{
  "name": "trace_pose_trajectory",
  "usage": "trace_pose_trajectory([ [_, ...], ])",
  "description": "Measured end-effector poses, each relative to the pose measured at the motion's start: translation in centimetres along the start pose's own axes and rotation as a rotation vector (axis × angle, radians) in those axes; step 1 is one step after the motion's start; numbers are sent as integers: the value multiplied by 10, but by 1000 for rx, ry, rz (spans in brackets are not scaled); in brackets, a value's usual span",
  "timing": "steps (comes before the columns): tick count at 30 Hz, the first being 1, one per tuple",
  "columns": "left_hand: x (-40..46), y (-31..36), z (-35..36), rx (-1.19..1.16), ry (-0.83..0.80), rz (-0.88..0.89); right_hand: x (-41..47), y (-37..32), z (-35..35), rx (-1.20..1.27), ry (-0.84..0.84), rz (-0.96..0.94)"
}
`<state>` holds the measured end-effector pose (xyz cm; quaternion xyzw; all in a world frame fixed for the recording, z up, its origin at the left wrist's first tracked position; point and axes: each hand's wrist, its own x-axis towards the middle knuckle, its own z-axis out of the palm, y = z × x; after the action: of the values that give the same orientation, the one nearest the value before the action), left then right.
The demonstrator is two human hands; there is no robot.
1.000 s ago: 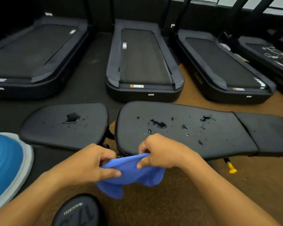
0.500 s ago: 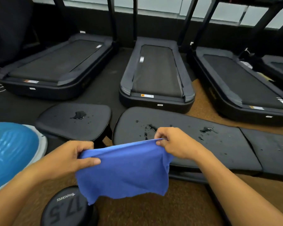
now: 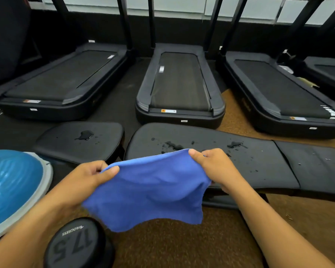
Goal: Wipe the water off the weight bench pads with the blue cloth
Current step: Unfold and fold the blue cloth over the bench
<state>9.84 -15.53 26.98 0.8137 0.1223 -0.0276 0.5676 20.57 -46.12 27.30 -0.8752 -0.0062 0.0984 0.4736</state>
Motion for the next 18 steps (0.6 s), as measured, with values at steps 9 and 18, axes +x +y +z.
trace_pose_trajectory([
  [9,-23,25,102,-465,-194,-157,-30,-3,13,221,-376,-134],
  [18,-29,39,126,-559,-4,-119,-53,-2,21,-39,-156,-513],
])
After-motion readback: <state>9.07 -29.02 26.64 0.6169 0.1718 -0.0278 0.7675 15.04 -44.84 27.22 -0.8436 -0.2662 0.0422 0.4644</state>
